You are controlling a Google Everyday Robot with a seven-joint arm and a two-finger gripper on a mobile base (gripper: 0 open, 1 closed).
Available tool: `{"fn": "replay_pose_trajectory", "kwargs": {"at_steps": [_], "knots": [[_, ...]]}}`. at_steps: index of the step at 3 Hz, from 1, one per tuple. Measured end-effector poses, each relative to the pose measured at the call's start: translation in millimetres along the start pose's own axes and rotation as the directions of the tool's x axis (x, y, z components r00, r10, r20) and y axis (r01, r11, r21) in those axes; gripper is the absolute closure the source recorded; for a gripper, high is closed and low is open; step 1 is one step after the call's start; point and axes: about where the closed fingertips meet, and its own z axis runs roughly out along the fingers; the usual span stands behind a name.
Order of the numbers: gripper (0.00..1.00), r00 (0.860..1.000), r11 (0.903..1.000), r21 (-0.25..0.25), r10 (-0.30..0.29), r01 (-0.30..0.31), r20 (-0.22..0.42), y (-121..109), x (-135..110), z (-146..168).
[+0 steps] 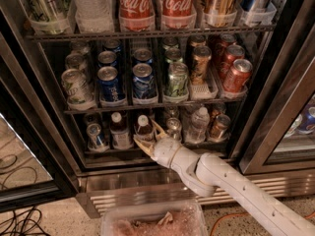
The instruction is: Pick blue plastic bottle from bottom shelf of fridge
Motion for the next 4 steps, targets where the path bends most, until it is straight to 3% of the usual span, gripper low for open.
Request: {"fn": "replay_pose_trajectory", "kwargs": {"at_steps": [2,3,4], "knots": [[1.00,1.000,0.9992,-0.039,0.009,-0.009,0.008,2,-20,-8],[1.00,0.999,0.9927,-0.116,0.030,-0.032,-0.018,9,-22,-23],[1.00,0.999,0.9859,-0.163,0.036,-0.040,-0.030,18,-22,-59]]}}
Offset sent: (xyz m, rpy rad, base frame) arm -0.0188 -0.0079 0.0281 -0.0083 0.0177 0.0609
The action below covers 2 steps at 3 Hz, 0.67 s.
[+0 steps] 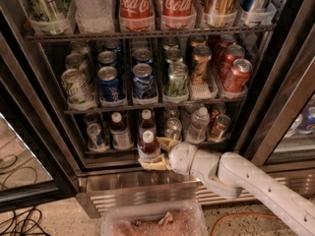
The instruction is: Pick blue plastic bottle from bottom shelf of fridge
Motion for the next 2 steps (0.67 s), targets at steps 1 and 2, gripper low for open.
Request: {"fn": "replay_pose_trajectory", "kwargs": {"at_steps": [1,2], "knots": [[1.00,1.000,1.0000,0.000,0.000,0.000,0.000,0,0,0],[1.00,1.000,0.9998,-0.013,0.013,-0.013,-0.015,5,-14,-6]]}}
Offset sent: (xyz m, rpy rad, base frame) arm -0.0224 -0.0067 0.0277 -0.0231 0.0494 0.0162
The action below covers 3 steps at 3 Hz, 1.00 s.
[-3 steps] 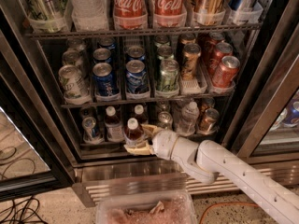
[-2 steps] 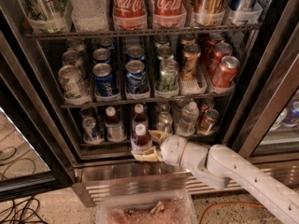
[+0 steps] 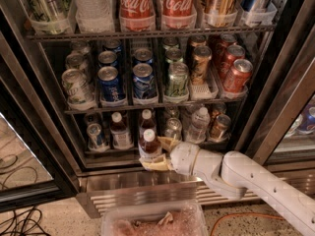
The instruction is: Pick blue plastic bottle from bottom shelf of fridge
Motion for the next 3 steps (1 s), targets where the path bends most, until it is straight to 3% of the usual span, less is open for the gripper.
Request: {"fn": "replay_pose_trajectory", "kwargs": {"at_steps": [1,2,3], "knots": [[1.00,0.999,1.0000,0.004,0.004,-0.004,-0.034,15,-26,-14],[1.00,0.999,0.9995,0.027,0.017,-0.015,-0.047,32,-34,-26],[1.00,0.999,0.9962,0.081,0.036,-0.033,-0.037,52,-29,-41]]}}
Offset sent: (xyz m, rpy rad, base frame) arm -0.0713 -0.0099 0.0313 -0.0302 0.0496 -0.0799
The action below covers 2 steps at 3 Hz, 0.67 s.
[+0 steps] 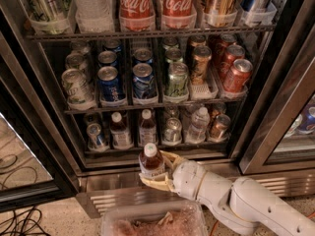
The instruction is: Pick blue plastic bottle from bottom shelf of fridge
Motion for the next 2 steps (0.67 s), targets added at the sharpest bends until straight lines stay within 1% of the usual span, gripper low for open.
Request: {"fn": "replay_pose_trajectory", "kwargs": {"at_steps": [1,2], "knots": [[1.00,1.000,1.0000,0.000,0.000,0.000,0.000,0.0,-0.1,0.0],[1.00,1.000,0.9999,-0.017,0.000,0.000,-0.012,1.2,-9.6,-3.1]]}}
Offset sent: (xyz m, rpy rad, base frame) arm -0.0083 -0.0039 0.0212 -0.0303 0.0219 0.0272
